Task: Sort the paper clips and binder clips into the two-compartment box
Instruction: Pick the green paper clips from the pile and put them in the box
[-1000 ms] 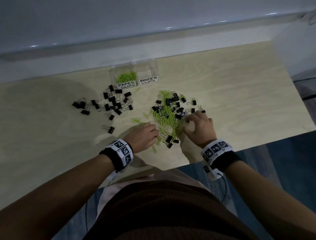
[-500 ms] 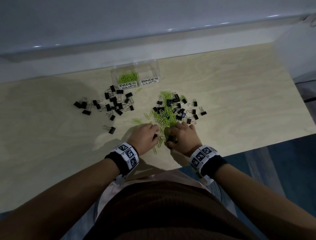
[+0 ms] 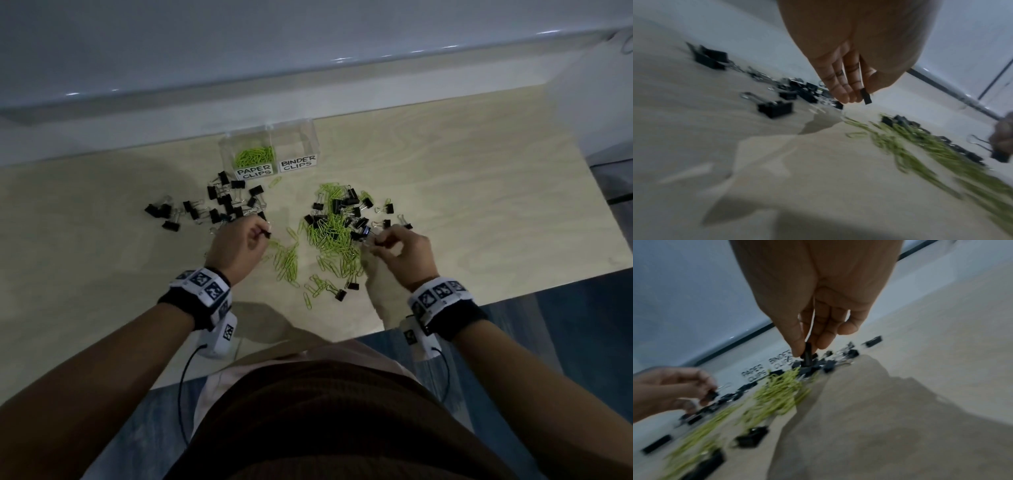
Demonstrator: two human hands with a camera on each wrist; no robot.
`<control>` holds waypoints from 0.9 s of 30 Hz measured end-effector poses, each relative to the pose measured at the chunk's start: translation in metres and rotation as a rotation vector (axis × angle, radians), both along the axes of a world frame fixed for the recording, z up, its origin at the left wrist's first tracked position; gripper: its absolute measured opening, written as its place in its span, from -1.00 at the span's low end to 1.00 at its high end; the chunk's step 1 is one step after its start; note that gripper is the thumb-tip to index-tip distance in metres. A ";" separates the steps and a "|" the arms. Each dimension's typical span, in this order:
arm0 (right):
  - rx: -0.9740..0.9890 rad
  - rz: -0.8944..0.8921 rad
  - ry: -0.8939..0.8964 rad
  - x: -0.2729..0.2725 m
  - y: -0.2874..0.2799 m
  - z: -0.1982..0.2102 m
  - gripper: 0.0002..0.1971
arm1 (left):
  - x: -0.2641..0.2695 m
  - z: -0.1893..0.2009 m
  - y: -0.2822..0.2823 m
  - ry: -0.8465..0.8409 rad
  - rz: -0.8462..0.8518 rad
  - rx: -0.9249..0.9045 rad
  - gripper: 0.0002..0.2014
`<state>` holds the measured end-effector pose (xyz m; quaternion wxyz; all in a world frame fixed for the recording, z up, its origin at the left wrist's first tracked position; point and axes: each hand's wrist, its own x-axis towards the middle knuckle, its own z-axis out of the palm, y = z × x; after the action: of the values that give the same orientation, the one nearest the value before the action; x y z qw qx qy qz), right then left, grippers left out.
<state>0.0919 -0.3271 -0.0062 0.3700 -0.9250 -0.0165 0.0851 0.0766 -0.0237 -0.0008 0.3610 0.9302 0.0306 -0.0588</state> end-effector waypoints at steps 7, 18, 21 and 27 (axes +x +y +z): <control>-0.199 0.167 -0.189 -0.003 0.001 -0.004 -0.75 | -0.001 -0.013 0.027 -0.064 -0.141 0.274 -0.70; -0.399 0.807 0.084 0.022 0.124 -0.001 0.02 | -0.023 -0.017 -0.022 0.147 -0.250 0.360 0.00; -0.466 0.871 0.061 0.034 0.128 0.000 -0.13 | -0.022 -0.017 -0.025 0.165 -0.152 0.223 -0.25; -0.325 0.916 0.013 0.036 0.117 0.001 -0.77 | -0.020 -0.018 -0.025 0.153 -0.077 0.059 -0.79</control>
<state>0.1275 -0.2103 -0.0048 0.1455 -0.8678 -0.4062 0.2464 0.0562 -0.0487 -0.0187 0.3275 0.9337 0.0240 -0.1428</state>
